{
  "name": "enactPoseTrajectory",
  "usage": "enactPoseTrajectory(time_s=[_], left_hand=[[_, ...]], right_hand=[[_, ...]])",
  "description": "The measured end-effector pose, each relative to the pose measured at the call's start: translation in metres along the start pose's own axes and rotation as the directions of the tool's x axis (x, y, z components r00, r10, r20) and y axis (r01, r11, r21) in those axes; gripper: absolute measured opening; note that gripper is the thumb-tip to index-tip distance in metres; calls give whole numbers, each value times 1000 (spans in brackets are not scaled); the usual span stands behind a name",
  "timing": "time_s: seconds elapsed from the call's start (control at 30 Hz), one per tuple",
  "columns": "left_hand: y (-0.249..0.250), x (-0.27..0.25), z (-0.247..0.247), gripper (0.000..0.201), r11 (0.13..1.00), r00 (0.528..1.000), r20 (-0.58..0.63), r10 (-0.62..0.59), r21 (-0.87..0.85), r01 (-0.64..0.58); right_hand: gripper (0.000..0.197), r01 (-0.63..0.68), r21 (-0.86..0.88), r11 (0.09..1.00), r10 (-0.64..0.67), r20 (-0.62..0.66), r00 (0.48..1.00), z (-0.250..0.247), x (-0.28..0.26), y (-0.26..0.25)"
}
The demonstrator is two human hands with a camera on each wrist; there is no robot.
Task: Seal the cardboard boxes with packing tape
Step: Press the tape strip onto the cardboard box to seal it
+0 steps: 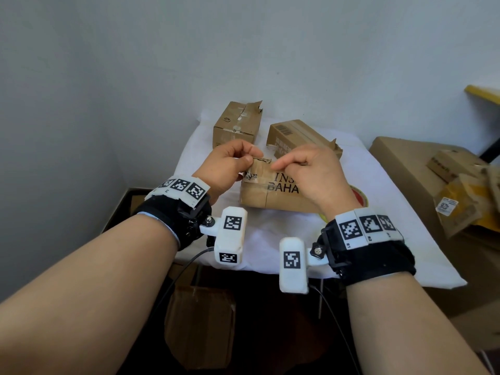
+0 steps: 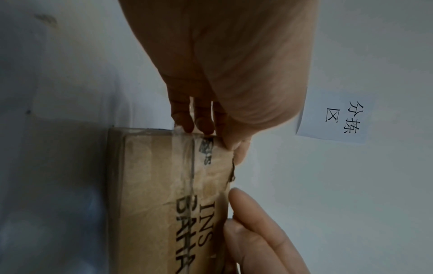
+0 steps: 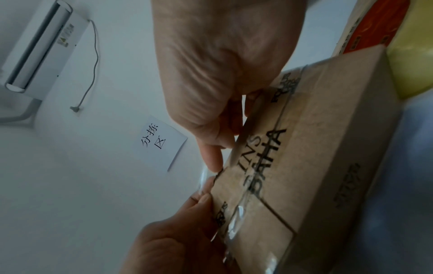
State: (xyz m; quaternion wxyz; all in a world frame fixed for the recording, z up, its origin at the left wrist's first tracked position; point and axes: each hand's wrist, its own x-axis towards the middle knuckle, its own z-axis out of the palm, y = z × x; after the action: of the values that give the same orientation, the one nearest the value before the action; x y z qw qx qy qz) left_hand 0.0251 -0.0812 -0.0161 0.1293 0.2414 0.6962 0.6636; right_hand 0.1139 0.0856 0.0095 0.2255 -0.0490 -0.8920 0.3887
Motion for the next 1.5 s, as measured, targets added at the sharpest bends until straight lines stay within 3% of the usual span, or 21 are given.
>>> enactPoseTrajectory(time_s=[0.8,1.1,1.4,1.5], left_hand=[[-2,1,0,26,999,1000,12,24,31,-24],[-5,2,1,24,999,999,-38,31,16,-30],[-6,3,0,24,1000,996,-91,15,-18,-17],[-5,2,0,29,998,997,-74,16,-62,-21]], right_hand=[[39,-22,-39,999,24,48,999,0,-3,-4],[50,37,-158,987,-35,15,999,12,2,6],[40,83,-317,945,-77,33,997,13,1,3],[43,55,-277,959,-46,38,998,12,-1,2]])
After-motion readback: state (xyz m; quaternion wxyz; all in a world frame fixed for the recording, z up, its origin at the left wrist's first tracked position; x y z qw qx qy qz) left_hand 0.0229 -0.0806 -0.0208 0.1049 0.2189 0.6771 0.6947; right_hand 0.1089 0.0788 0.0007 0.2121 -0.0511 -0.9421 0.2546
